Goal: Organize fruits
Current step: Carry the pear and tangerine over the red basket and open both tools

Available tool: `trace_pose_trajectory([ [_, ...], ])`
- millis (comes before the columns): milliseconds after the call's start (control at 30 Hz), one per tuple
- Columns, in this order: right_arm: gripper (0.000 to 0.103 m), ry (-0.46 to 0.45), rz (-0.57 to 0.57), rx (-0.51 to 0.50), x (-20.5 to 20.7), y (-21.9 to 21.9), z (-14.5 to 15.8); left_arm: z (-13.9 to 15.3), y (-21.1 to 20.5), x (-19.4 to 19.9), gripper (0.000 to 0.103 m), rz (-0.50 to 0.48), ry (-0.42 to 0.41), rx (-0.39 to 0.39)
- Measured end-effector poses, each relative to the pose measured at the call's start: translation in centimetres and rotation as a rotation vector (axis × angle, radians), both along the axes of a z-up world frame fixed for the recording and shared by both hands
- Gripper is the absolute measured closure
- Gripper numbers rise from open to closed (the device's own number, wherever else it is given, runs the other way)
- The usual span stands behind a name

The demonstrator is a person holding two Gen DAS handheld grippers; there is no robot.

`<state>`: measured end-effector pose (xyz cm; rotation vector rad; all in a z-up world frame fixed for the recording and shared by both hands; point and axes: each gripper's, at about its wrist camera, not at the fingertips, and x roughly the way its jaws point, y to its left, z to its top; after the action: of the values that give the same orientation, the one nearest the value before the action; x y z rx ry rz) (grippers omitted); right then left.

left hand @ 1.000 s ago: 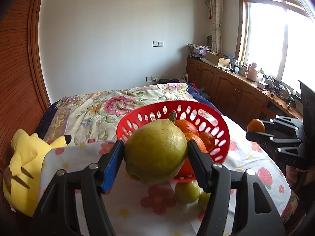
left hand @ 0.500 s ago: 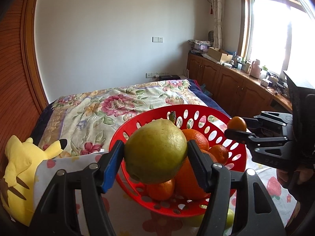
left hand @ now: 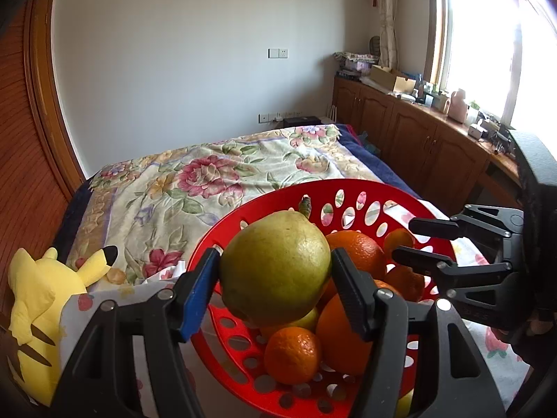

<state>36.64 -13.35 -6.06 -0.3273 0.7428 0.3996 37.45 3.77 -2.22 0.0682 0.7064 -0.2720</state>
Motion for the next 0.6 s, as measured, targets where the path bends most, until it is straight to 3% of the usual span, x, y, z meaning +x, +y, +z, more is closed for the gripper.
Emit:
trace_pose_trajectory([
  [367, 0.065, -0.035, 0.004, 0.008, -1.7, -0.2, 0.8, -1.8, -0.8, 2.5, 0.038, 0.019, 0.104, 0.033],
  [600, 0.065, -0.048, 0.007, 0.042, -2.7, -0.3, 1.6, -2.9, -1.0, 3.1, 0.037, 0.036, 0.144, 0.096],
])
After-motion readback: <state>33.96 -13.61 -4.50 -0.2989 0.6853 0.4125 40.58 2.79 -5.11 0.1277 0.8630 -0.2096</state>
